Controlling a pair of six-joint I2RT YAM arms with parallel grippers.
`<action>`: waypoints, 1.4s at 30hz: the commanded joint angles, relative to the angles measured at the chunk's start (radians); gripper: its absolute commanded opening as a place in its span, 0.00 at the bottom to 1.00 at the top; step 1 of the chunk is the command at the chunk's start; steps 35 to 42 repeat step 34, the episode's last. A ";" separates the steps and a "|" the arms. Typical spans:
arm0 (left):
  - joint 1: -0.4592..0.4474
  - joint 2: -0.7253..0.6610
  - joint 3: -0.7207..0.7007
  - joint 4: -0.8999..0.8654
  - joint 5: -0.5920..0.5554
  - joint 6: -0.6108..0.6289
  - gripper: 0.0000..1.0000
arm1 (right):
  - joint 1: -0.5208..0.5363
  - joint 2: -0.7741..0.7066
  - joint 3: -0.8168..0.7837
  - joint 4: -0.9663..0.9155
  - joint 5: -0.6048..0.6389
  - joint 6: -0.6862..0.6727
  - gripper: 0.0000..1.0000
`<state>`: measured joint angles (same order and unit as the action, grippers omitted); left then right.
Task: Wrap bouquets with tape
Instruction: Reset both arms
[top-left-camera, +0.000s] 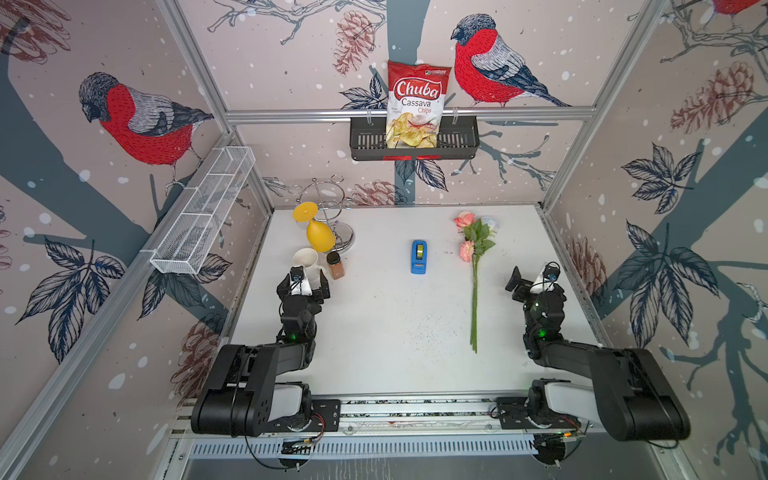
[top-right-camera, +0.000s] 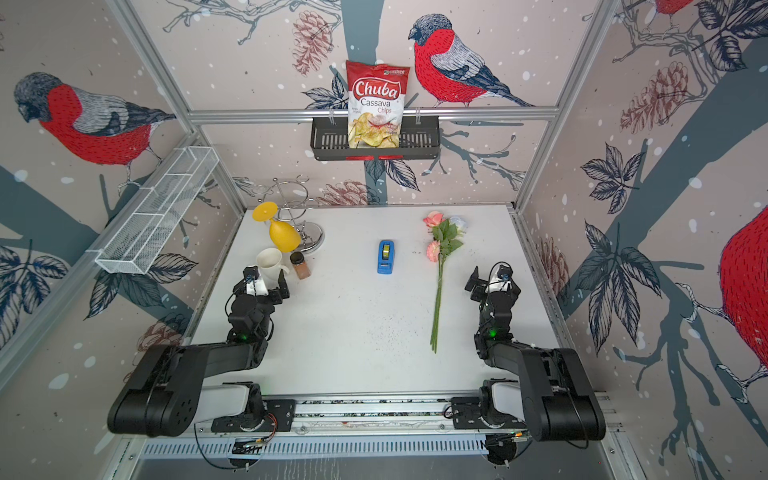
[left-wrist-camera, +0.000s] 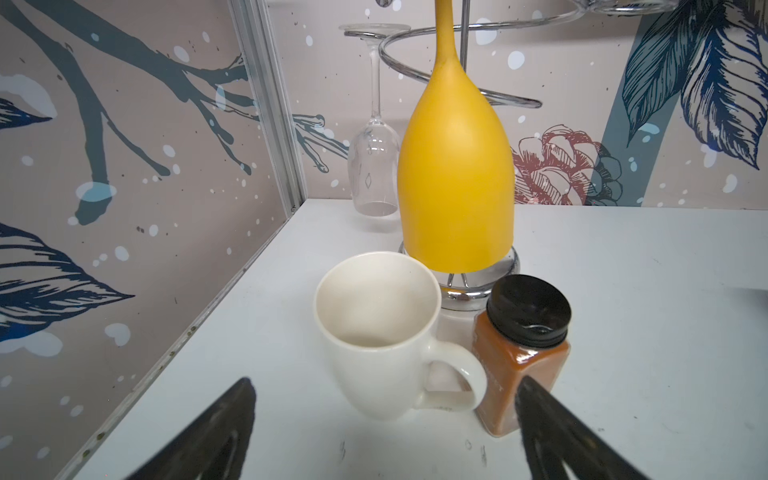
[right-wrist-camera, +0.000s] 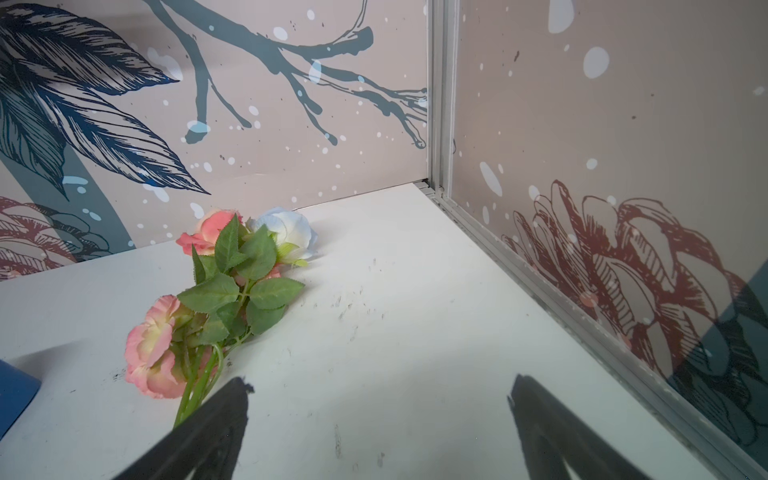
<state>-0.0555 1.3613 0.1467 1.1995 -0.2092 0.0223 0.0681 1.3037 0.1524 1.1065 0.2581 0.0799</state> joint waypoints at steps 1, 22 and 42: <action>0.005 0.096 0.004 0.173 0.031 -0.022 0.96 | -0.016 0.057 0.009 0.102 -0.056 -0.017 1.00; 0.011 0.195 0.090 0.100 0.053 -0.018 0.96 | -0.040 0.198 0.082 0.093 -0.100 -0.012 1.00; 0.010 0.195 0.089 0.101 0.054 -0.018 0.96 | -0.047 0.199 0.088 0.081 -0.113 -0.009 1.00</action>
